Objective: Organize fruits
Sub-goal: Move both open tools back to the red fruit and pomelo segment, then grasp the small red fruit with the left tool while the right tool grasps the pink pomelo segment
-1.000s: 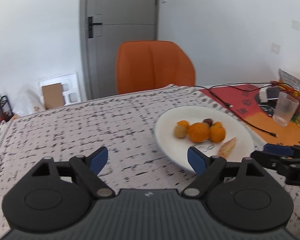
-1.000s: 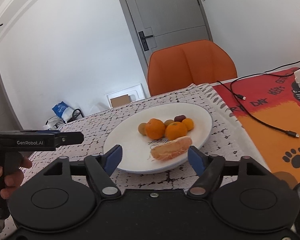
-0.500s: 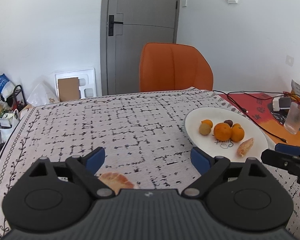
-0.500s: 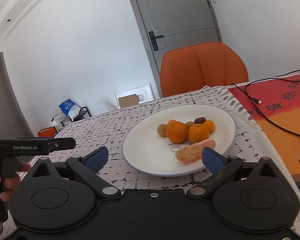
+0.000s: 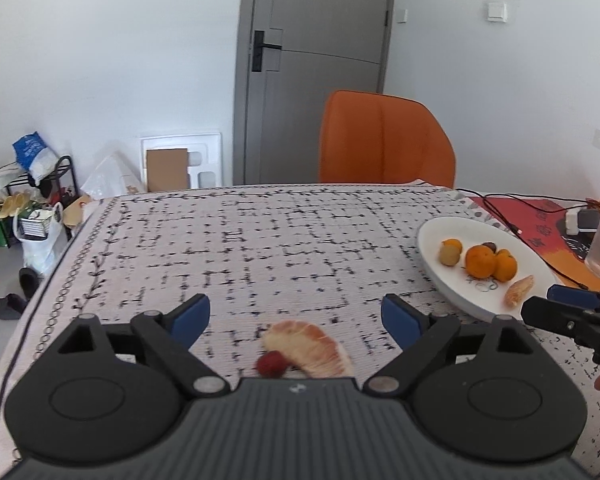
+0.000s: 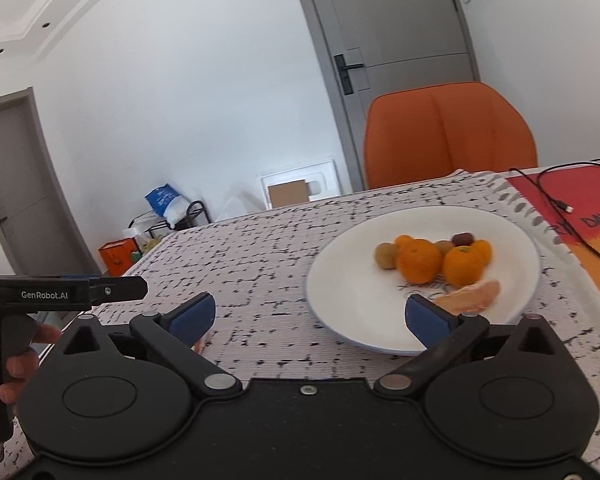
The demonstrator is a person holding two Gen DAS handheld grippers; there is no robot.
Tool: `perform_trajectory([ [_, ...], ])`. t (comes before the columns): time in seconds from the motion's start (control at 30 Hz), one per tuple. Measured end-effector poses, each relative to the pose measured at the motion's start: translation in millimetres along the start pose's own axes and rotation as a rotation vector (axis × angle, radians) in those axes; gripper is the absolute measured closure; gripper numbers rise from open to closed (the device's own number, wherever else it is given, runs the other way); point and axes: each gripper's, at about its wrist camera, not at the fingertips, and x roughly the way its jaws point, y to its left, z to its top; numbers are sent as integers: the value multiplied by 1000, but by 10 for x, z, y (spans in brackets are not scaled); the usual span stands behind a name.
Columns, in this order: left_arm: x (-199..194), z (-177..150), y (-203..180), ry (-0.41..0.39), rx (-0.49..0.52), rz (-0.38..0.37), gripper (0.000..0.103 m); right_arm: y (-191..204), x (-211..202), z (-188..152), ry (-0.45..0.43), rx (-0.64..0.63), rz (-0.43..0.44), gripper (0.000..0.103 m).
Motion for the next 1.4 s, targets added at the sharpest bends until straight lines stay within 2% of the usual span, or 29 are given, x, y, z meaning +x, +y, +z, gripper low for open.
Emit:
perform_trajectory([
  [0.17,-76,-39,125,-5,-4,29,9,132,71,-2,10,-23,35,0],
  [0.43,-156,-135,259,-7,2,27,7,313,192,-14,39,-49,69,0],
  [0.63,-187,-193,390,-21,-63,21,6,464,307,-34,75,-84,84,0],
  [0.9,-207,-283,516,-17,-73,35,6,637,452,-82,122,-106,136,0],
  [0.97,-194,-310,569,-9,-91,41,7,696,498,-93,135,-115,145,2],
  [1.07,-177,-345,644,3,-113,54,7,770,600,-113,169,-124,157,10],
  [1.13,-168,-363,693,12,-122,58,9,808,652,-133,190,-130,162,20],
  [1.4,-168,-429,847,24,-152,60,14,936,798,-187,237,-152,176,37],
])
